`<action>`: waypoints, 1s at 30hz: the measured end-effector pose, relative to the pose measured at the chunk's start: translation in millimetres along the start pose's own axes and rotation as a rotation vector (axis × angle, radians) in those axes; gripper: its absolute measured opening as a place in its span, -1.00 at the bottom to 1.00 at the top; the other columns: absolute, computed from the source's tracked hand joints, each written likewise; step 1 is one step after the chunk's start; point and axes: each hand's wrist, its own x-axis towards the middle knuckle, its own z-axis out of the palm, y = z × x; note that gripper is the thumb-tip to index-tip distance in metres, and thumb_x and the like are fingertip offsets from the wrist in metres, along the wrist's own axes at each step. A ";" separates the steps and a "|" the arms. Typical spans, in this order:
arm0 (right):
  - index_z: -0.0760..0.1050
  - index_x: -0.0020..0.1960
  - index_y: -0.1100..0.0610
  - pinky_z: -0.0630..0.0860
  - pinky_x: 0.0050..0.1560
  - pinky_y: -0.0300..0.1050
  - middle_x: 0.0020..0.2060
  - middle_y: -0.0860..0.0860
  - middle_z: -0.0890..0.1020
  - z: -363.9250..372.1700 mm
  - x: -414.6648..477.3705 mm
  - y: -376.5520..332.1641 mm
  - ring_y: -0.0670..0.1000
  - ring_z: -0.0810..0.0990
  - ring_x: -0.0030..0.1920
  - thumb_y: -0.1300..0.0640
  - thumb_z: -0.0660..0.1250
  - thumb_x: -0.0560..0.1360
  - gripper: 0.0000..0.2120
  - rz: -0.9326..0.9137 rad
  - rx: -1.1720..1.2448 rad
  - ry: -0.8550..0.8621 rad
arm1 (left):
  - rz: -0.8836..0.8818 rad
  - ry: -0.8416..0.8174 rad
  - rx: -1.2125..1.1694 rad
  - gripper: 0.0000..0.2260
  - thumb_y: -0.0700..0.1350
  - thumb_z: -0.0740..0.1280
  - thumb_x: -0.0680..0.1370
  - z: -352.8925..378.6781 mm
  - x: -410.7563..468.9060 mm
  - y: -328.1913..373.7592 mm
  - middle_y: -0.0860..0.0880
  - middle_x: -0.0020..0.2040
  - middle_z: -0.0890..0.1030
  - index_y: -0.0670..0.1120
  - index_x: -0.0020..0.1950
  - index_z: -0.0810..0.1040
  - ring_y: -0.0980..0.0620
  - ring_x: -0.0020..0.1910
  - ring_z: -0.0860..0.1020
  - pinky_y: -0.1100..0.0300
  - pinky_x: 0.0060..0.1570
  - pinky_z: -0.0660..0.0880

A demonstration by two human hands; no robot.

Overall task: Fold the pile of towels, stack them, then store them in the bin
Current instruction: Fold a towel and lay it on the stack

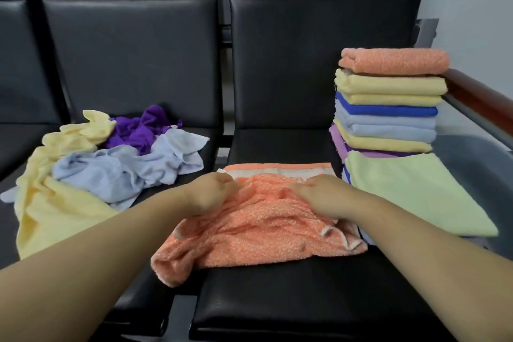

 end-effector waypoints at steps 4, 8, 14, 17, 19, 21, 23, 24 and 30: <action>0.40 0.53 -0.16 0.42 0.33 -0.04 0.39 0.00 0.51 4.6 -13.2 -0.8 0.07 0.51 0.34 -0.41 0.06 0.64 -0.42 0.050 0.139 -0.186 | -0.004 -0.241 0.187 -0.72 0.14 0.30 0.60 -6.2 -7.9 2.0 0.16 -0.25 0.61 0.08 -0.24 0.63 0.11 -0.15 0.59 0.14 -0.02 0.50; 0.52 0.40 -0.17 0.48 0.38 0.08 0.25 -0.03 0.62 14.8 -11.4 9.3 0.05 0.59 0.26 -0.34 0.16 0.62 -0.54 0.050 0.288 -0.201 | -0.065 -0.338 0.163 -0.72 0.26 0.36 0.55 -13.1 -22.1 -2.0 0.15 -0.12 0.68 0.09 -0.12 0.68 0.10 -0.02 0.64 0.10 0.15 0.54; 0.66 0.11 0.03 0.57 0.18 -0.04 0.11 0.00 0.66 5.7 -19.1 10.5 0.02 0.63 0.12 -0.18 0.29 0.65 -0.68 0.045 0.098 -0.185 | -0.122 -0.093 0.103 -0.67 0.27 0.26 0.62 -24.0 -19.3 -3.6 0.08 -0.03 0.68 0.06 0.00 0.66 0.10 -0.02 0.62 0.15 0.08 0.51; 0.61 -0.02 0.14 0.58 0.01 -0.04 -0.05 0.06 0.69 0.8 -12.9 14.6 0.05 0.68 -0.03 -0.10 0.42 0.58 -0.71 0.050 0.145 0.018 | -0.118 0.000 0.121 -0.68 0.21 0.25 0.65 -22.5 -12.1 -8.0 0.04 -0.01 0.66 0.02 0.03 0.66 0.08 0.01 0.60 0.14 0.06 0.48; 0.57 0.00 0.06 0.57 -0.05 -0.05 -0.04 0.01 0.65 -0.8 -8.4 15.0 0.03 0.65 -0.05 -0.04 0.45 0.56 -0.83 0.041 0.070 0.114 | -0.104 0.036 0.121 -0.71 0.17 0.28 0.64 -20.6 -6.4 -10.0 0.03 -0.03 0.66 -0.01 0.01 0.66 0.10 -0.03 0.59 0.20 -0.03 0.48; 0.51 -0.03 0.00 0.51 -0.16 -0.10 -0.05 -0.04 0.60 0.6 -3.9 14.2 -0.03 0.59 -0.13 0.02 0.47 0.54 -0.86 0.023 0.056 0.166 | -0.072 0.065 0.143 -0.76 0.15 0.33 0.63 -18.6 -1.1 -10.8 0.06 -0.10 0.65 0.02 -0.06 0.64 0.14 -0.09 0.59 0.27 -0.13 0.45; 0.50 -0.06 0.02 0.48 -0.20 -0.11 -0.08 -0.03 0.60 0.0 1.7 15.2 -0.04 0.56 -0.18 0.06 0.49 0.50 -0.83 0.021 0.145 0.180 | -0.036 0.081 0.174 -0.81 0.10 0.36 0.62 -16.1 3.2 -11.0 0.09 -0.16 0.64 0.04 -0.10 0.61 0.13 -0.14 0.59 0.30 -0.19 0.44; 0.52 -0.06 0.04 0.49 -0.17 -0.09 -0.09 -0.02 0.61 0.0 4.3 15.3 -0.03 0.56 -0.17 0.03 0.50 0.49 -0.83 0.029 0.205 0.178 | -0.018 0.081 0.188 -0.85 0.06 0.37 0.61 -14.9 4.9 -11.6 0.09 -0.17 0.64 0.05 -0.12 0.60 0.11 -0.16 0.59 0.31 -0.20 0.45; 0.46 -0.16 0.18 0.47 -0.13 -0.04 -0.20 -0.02 0.56 2.8 20.5 19.8 0.03 0.53 -0.20 0.07 0.31 0.63 -0.75 0.059 0.350 0.285 | 0.052 -0.021 0.190 -0.93 -0.02 0.49 0.51 -9.4 10.6 -9.6 0.10 -0.22 0.69 0.04 -0.07 0.64 0.22 -0.27 0.62 0.36 -0.29 0.50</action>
